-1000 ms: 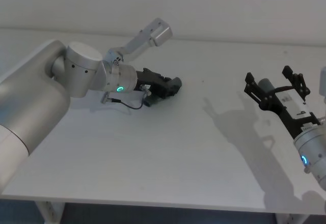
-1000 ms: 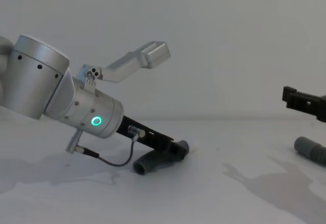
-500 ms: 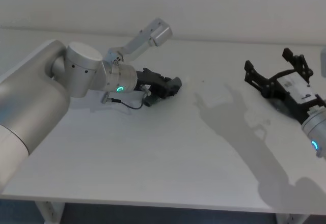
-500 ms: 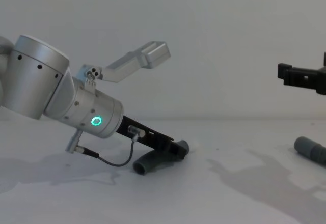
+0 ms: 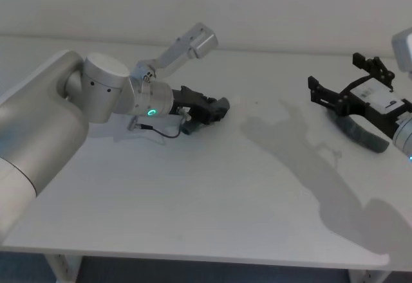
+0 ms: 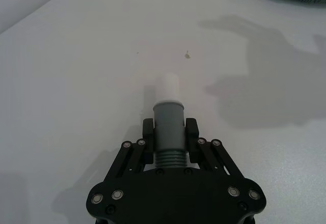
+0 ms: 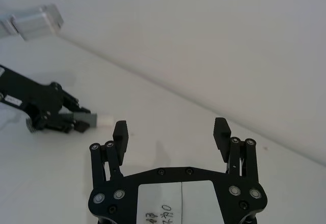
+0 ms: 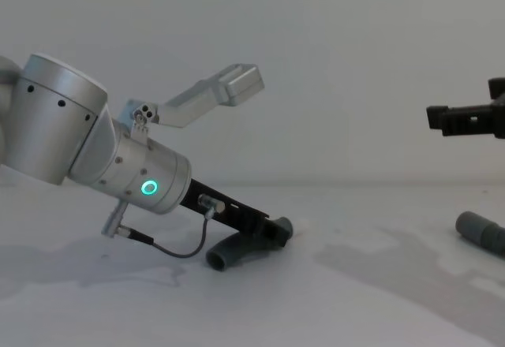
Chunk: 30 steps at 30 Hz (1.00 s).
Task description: Use both hands to pick up one end of the pipe from the table, align the ends, and insert them.
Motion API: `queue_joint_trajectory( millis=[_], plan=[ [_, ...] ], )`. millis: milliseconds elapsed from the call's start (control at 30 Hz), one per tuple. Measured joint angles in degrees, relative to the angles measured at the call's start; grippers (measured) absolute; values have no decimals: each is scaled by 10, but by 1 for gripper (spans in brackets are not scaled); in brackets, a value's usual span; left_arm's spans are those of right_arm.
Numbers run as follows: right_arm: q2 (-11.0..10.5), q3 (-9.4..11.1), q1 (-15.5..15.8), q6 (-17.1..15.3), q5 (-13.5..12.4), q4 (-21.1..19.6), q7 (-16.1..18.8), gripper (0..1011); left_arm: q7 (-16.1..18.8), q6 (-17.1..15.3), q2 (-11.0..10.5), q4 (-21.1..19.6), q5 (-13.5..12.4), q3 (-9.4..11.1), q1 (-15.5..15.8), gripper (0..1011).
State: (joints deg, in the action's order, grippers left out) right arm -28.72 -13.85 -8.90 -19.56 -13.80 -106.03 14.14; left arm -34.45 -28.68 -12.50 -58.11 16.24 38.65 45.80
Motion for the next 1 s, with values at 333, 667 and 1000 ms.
queue_joint_trajectory(
  millis=[333, 667, 1000],
  plan=[
    [-15, 1, -37, -92, -11, 19, 33, 1001, 0, 0, 0, 0, 0, 0, 0, 354],
    [-26, 4, -62, -156, -25, 54, 56, 1001, 0, 0, 0, 0, 0, 0, 0, 354],
    [-40, -8, -83, -166, -26, 93, 78, 1001, 0, 0, 0, 0, 0, 0, 0, 354]
  ],
)
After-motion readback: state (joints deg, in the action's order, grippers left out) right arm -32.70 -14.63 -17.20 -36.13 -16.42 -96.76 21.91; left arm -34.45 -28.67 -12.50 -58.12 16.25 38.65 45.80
